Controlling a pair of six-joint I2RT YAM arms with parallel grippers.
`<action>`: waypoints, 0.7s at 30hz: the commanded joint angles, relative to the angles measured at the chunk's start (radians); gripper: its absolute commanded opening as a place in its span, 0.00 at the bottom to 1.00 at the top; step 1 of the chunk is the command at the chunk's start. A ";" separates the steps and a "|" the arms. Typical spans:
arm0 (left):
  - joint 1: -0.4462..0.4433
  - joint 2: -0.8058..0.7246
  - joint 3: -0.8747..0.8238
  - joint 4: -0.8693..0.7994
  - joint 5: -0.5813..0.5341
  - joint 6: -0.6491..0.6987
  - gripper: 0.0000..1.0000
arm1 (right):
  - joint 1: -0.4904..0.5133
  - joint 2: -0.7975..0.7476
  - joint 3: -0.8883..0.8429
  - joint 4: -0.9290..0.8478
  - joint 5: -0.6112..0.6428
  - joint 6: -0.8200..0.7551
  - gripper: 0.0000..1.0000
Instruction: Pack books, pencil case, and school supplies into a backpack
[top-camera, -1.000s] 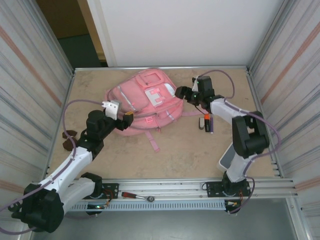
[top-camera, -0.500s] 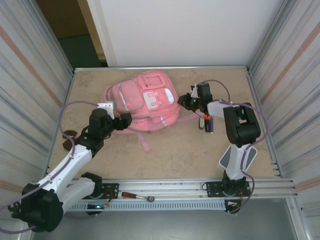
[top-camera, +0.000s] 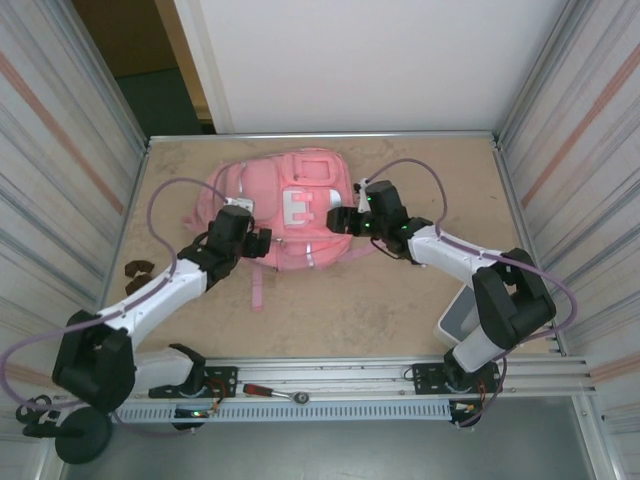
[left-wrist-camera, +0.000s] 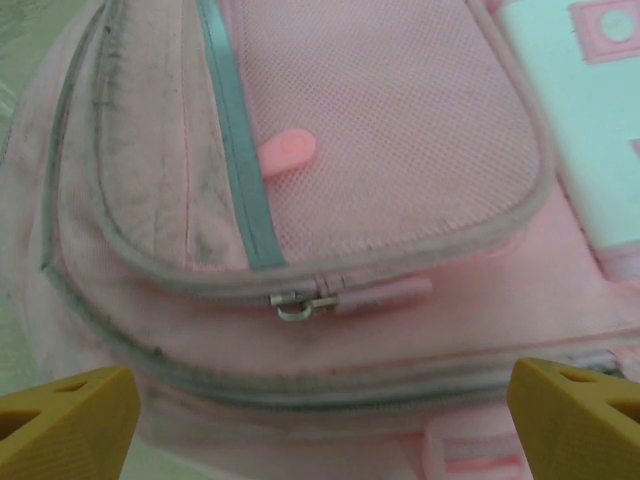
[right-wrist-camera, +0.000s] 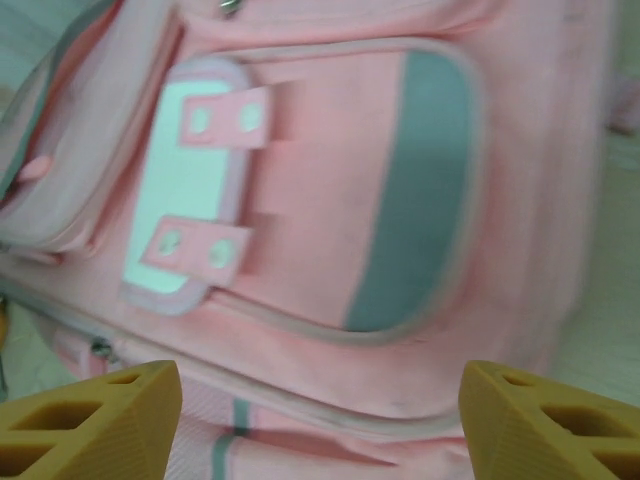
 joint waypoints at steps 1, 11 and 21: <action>0.012 0.088 0.083 0.004 -0.048 0.071 0.96 | 0.031 0.070 0.043 0.031 -0.013 -0.062 0.73; 0.029 0.268 0.171 0.007 -0.151 0.063 0.93 | 0.032 0.183 0.058 -0.011 0.041 -0.054 0.72; 0.099 0.193 0.107 0.029 -0.011 0.011 0.74 | 0.013 0.207 0.045 -0.106 0.148 -0.054 0.70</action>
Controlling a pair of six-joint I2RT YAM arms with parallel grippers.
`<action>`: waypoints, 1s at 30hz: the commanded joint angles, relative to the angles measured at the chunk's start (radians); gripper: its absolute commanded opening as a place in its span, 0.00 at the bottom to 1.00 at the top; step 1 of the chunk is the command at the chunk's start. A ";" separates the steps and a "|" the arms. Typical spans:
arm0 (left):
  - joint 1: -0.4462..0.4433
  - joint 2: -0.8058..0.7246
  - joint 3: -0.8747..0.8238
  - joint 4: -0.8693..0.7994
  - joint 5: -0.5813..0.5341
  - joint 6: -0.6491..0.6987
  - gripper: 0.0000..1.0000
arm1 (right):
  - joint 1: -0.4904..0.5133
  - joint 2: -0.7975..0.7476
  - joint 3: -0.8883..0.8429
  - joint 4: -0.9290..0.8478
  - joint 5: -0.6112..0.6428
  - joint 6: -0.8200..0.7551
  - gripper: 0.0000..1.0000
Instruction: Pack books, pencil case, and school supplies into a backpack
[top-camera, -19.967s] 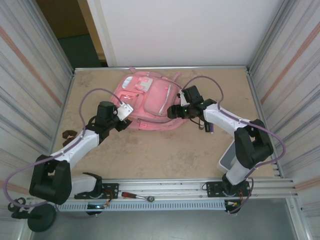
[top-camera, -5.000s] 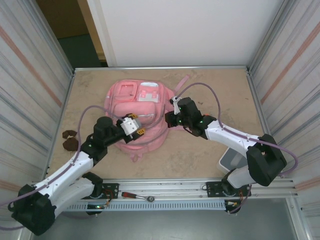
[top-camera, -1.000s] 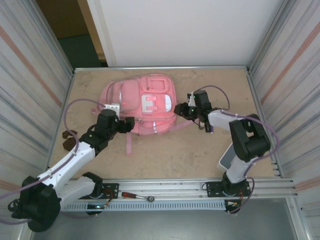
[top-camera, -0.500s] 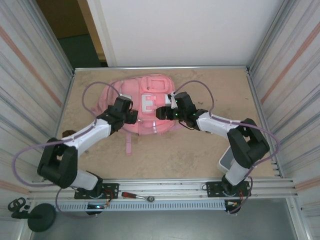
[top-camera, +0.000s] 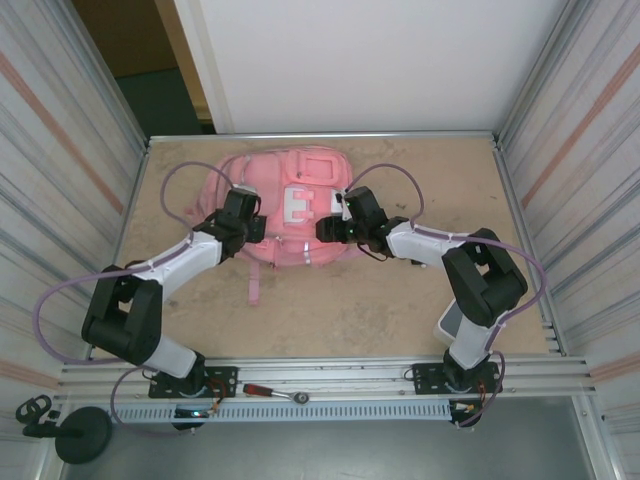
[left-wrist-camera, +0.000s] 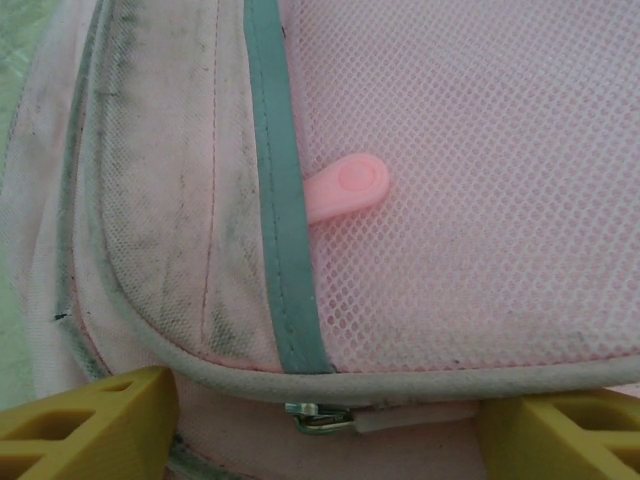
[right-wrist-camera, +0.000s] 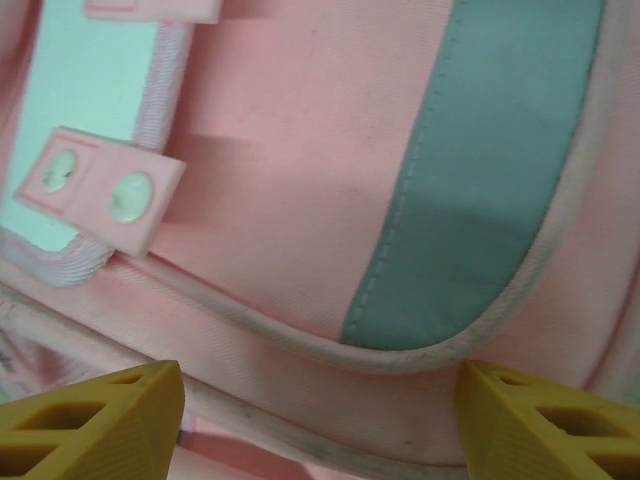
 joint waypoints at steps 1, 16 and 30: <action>0.021 -0.035 -0.018 0.003 0.019 -0.019 0.72 | -0.019 0.031 -0.017 -0.089 0.078 -0.012 0.70; 0.053 -0.066 -0.052 0.017 0.142 -0.028 0.35 | -0.011 0.006 -0.013 -0.099 0.078 -0.002 0.70; 0.096 -0.068 -0.076 0.067 0.232 -0.053 0.26 | 0.003 -0.040 -0.017 -0.132 0.107 0.003 0.70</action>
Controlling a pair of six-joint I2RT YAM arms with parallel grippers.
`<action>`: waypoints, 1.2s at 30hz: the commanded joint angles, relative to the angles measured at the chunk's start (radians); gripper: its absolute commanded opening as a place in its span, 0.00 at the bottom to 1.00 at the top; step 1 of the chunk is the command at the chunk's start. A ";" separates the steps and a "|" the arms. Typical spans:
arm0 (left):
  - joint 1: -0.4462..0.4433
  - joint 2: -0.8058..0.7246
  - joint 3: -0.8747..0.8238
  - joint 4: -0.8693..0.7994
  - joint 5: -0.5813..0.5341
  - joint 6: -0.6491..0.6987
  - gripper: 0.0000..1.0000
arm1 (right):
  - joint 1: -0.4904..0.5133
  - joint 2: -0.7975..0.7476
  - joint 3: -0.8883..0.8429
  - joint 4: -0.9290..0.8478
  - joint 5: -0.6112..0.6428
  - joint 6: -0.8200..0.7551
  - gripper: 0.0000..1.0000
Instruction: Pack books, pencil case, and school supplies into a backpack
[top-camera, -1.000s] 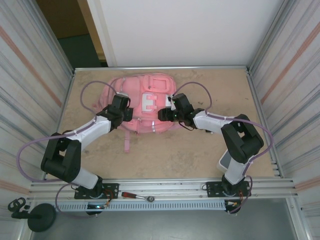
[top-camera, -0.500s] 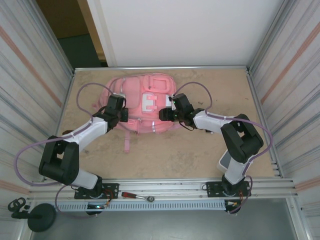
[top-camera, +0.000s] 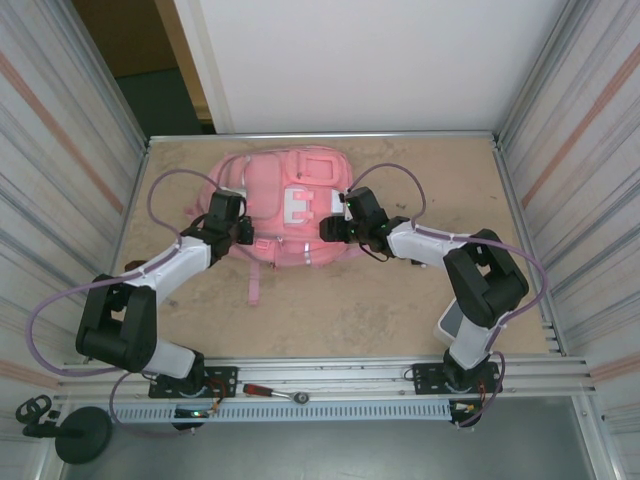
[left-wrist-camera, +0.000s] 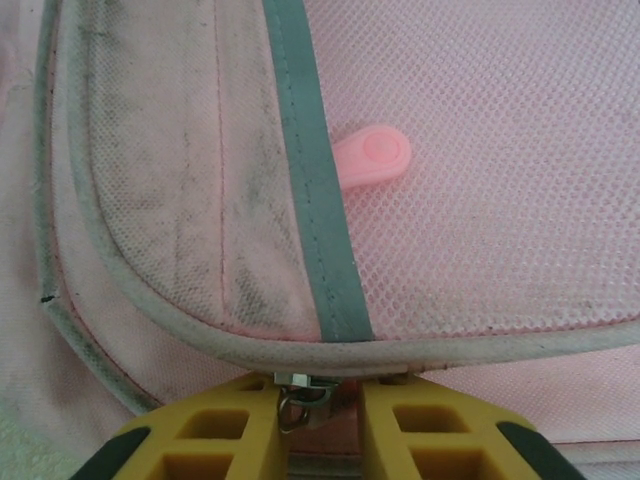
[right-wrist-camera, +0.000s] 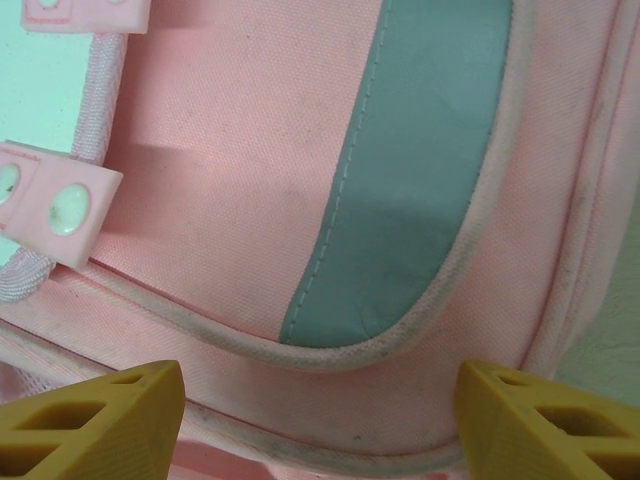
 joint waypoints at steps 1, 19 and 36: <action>0.014 -0.015 -0.016 0.031 0.040 -0.022 0.29 | 0.001 -0.027 -0.017 -0.094 0.047 0.003 0.70; 0.015 0.041 0.006 0.082 0.079 -0.023 0.25 | 0.002 -0.024 -0.029 -0.092 0.073 -0.001 0.72; 0.015 -0.116 -0.056 0.033 0.159 -0.014 0.00 | -0.045 -0.067 -0.023 -0.189 0.156 -0.054 0.74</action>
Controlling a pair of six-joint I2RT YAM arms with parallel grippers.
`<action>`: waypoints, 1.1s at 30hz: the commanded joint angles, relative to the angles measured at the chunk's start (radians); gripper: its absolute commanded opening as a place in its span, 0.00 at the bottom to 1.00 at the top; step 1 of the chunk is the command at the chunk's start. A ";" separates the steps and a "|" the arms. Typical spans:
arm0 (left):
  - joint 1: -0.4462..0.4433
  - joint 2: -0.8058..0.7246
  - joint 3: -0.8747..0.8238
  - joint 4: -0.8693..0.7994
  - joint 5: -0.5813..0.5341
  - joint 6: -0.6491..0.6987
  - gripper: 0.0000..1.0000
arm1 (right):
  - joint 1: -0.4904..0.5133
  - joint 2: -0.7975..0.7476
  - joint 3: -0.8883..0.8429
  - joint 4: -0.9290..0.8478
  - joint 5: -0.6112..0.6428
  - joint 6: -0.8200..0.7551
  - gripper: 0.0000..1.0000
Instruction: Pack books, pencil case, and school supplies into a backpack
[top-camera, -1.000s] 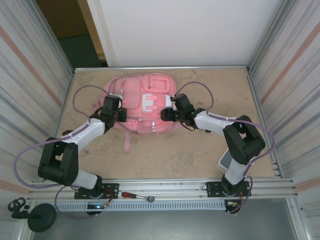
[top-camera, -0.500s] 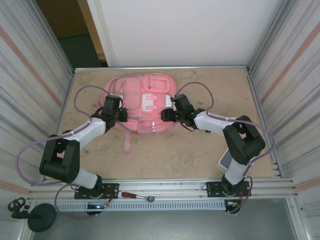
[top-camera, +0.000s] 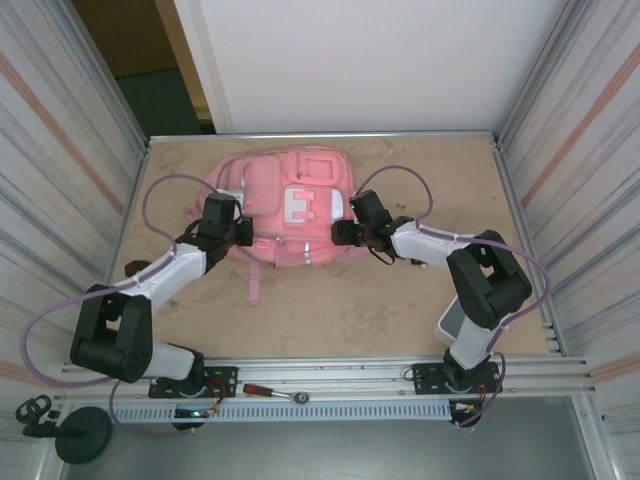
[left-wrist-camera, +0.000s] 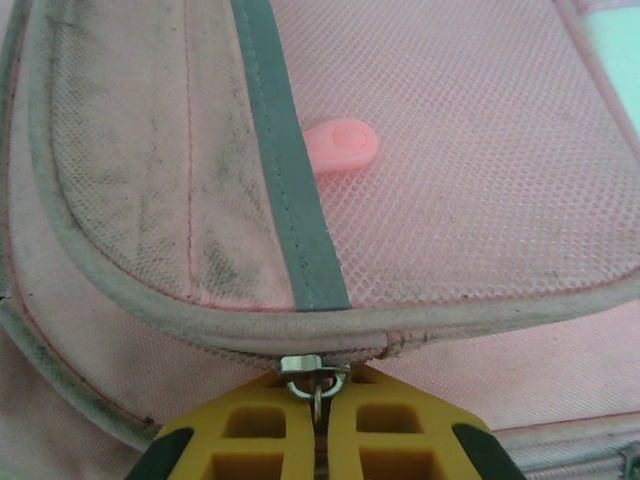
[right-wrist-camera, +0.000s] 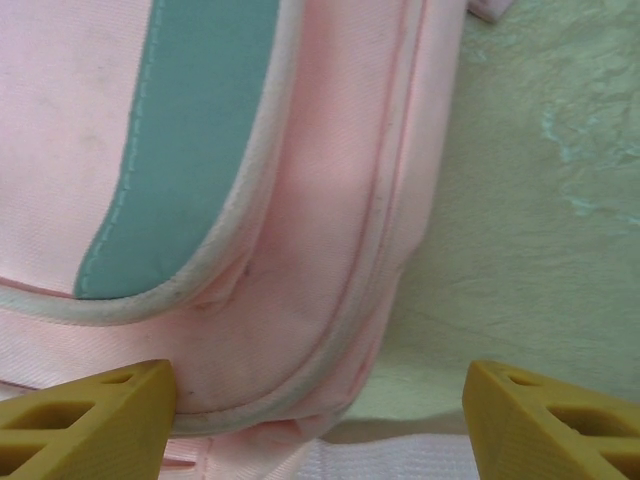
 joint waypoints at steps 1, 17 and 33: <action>0.003 -0.059 0.002 -0.037 0.085 -0.004 0.00 | -0.017 -0.073 -0.009 -0.086 0.037 -0.037 0.74; -0.144 -0.112 -0.024 -0.019 0.303 -0.115 0.00 | 0.088 -0.167 -0.175 0.170 -0.283 0.137 0.76; -0.309 -0.103 -0.052 -0.003 0.218 -0.048 0.00 | 0.051 -0.301 -0.193 0.202 -0.333 0.256 0.65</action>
